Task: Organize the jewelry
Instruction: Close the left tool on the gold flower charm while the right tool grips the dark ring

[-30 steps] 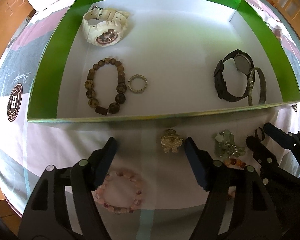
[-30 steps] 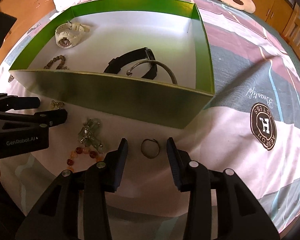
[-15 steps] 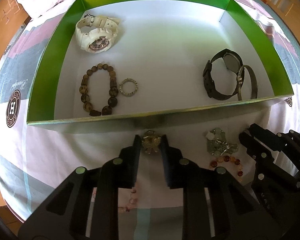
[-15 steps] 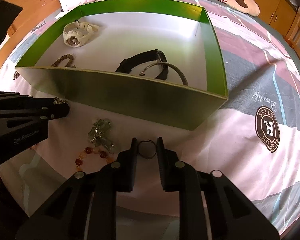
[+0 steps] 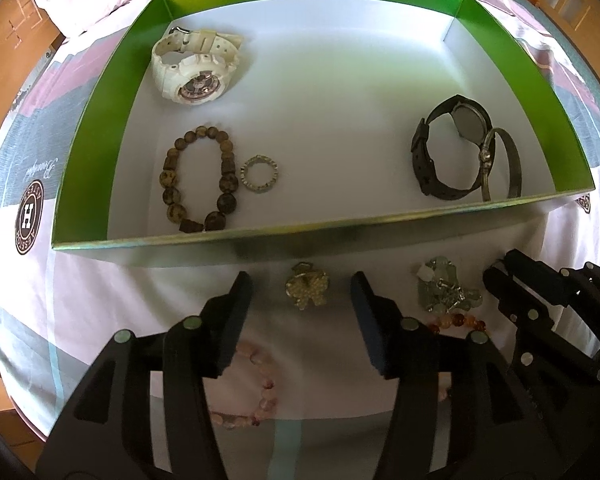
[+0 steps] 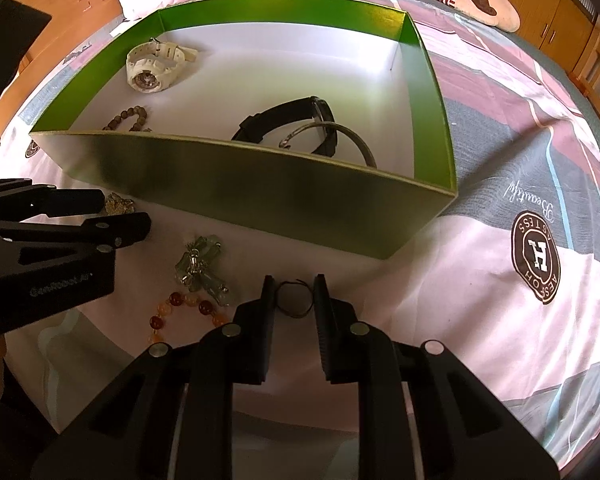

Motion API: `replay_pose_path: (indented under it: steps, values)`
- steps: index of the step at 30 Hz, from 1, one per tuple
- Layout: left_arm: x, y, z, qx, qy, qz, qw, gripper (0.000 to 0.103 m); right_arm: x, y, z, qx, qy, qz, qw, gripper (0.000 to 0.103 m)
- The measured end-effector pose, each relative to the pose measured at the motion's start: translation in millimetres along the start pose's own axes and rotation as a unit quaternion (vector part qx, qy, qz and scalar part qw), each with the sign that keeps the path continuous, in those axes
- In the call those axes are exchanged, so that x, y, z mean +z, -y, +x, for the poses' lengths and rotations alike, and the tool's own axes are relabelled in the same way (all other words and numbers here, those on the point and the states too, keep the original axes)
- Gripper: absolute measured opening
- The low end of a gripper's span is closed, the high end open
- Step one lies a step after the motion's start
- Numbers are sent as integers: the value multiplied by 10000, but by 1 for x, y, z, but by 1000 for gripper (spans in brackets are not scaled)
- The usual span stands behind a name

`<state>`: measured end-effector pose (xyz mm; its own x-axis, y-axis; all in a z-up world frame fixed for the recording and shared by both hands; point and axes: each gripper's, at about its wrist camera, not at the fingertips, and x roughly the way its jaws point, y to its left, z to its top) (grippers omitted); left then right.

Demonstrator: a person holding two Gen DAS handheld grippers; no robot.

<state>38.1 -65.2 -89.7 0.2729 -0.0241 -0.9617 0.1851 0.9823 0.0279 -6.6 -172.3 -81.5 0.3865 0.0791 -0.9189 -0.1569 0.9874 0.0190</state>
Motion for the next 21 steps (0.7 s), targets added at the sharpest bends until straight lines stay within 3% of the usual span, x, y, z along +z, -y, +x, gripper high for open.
replay_pose_path:
  steps: [3,5,6,7,21]
  values:
    - [2,3,1,16,25,14,10000,53,0,0,0,-5,-1,0,10000,20]
    - [3,3,0,0,51,-9,10000,42,0,-1,0,-10,0,-2,10000,19]
    - [3,4,-1,-14,68,-18,10000,27,0,-1,0,-8,1,0,10000,19]
    - [4,4,-1,-49,69,-33,10000,21,0,-1,0,-7,1,2,10000,19]
    - [-2,-6,-21,-203,231,-81,9995,21,-1,1,-1,28,28,71,10000,19]
